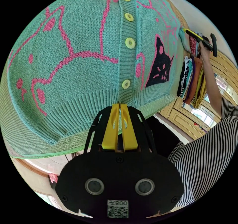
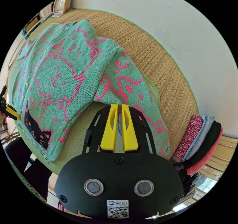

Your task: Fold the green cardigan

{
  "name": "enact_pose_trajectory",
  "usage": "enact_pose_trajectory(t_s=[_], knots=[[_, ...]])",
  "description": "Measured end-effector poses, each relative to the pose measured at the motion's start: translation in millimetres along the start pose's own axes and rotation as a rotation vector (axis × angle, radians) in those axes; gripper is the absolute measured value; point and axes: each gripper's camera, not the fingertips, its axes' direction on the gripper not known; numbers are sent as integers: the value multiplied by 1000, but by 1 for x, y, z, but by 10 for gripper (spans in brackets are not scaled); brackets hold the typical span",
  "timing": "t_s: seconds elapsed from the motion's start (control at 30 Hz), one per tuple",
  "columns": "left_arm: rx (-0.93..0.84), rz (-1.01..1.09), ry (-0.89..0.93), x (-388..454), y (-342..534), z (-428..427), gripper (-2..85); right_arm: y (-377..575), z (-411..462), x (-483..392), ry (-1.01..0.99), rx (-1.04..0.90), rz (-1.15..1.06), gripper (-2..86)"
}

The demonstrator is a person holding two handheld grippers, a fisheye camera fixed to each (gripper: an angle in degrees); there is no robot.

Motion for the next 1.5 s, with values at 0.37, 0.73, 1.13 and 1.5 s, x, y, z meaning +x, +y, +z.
enact_pose_trajectory(t_s=[0.37, 0.73, 1.13, 1.5], knots=[[101, -26, 80, 7, 38, -28, 20, 18, -23, 38, -317, 60, 210, 62], [494, 88, 121, 23, 20, -106, 24, -122, -58, -23, -343, 260, 27, 75], [736, 61, -82, -13, -52, -205, 12, -170, -2, 10, -144, 86, -34, 46], [796, 33, -144, -14, -54, -248, 2, -147, -5, 50, -325, 173, 258, 19]])
